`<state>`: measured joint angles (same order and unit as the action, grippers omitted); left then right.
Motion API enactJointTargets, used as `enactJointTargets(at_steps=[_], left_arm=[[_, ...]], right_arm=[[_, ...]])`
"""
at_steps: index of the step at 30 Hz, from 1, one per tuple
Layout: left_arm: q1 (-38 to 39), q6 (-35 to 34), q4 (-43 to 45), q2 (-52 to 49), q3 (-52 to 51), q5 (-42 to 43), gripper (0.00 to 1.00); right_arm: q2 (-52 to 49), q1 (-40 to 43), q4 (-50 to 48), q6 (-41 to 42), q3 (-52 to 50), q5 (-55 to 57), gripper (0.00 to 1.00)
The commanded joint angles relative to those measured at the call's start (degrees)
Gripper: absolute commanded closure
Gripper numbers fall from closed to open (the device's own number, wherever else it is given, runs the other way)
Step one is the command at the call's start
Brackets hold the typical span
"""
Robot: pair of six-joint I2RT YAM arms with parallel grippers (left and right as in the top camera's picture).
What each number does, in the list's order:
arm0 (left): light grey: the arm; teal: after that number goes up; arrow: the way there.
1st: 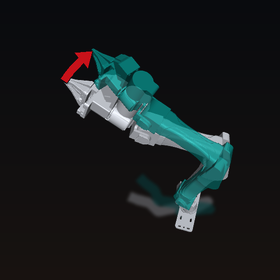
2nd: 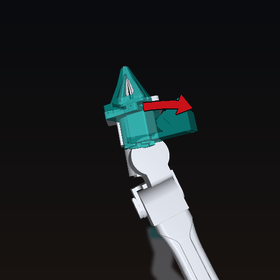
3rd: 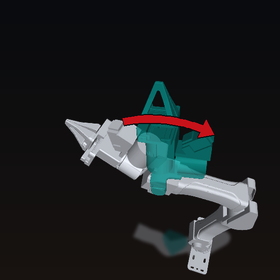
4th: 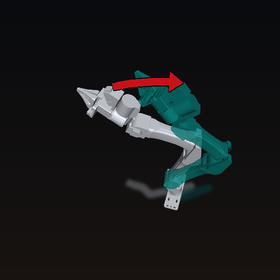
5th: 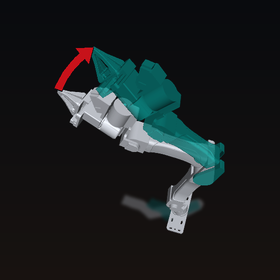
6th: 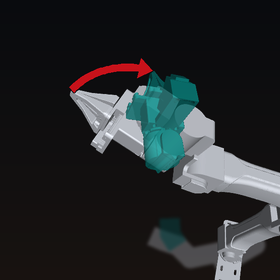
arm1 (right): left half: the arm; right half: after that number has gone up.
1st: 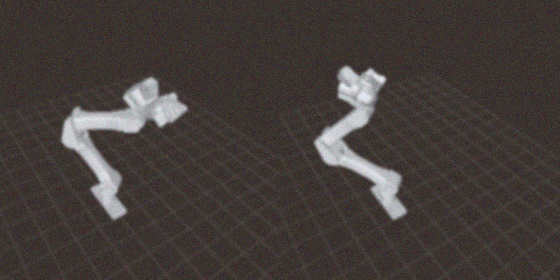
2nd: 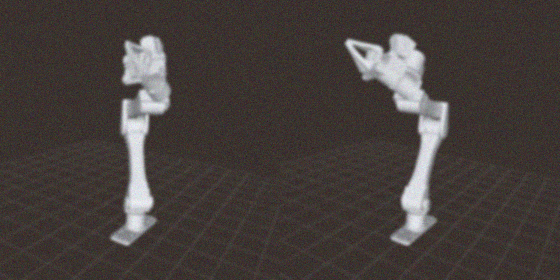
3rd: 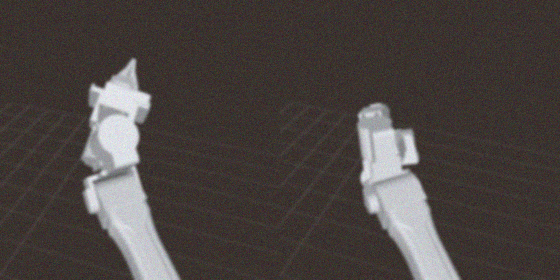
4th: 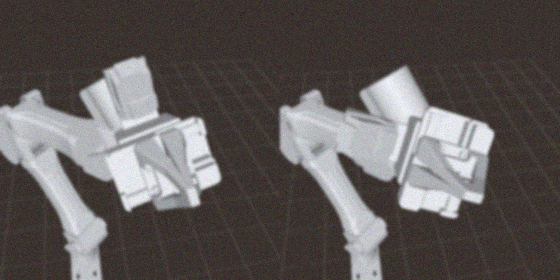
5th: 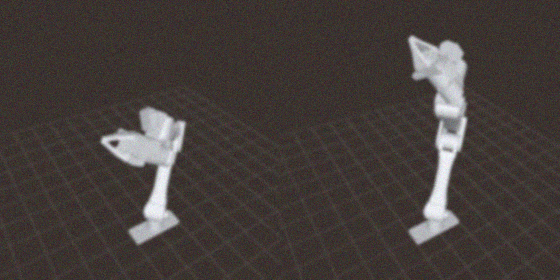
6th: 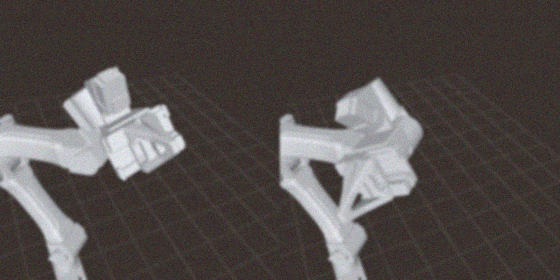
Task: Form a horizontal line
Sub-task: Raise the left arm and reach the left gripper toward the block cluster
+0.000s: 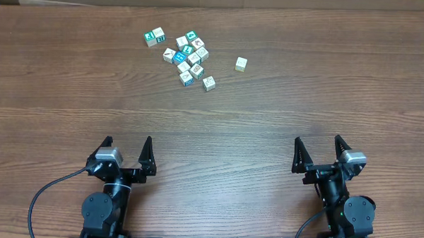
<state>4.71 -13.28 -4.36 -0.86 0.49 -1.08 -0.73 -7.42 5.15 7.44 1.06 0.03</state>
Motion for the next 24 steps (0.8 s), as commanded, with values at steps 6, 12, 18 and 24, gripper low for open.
enactJointTargets(at_steps=[6, 12, 18, 24], left_arm=[[-0.57, -2.91, 8.96, 0.61, -0.22, 1.22, 0.00], [-0.57, -8.17, 39.47, 0.61, -0.17, 0.02, 0.00], [-0.57, -9.90, 48.50, 0.61, 6.40, -6.14, 0.00], [-0.57, -8.92, 39.39, -0.87, 19.08, -6.40, 0.00]], right_arm=[[0.57, 0.26, -0.33, -0.22, -0.59, 0.33, 0.00], [0.57, 0.26, -0.33, -0.24, -0.59, 0.33, 0.00], [0.57, 0.26, -0.33, -0.22, -0.59, 0.31, 0.00], [0.57, 0.26, -0.33, -0.22, -0.59, 0.33, 0.00]])
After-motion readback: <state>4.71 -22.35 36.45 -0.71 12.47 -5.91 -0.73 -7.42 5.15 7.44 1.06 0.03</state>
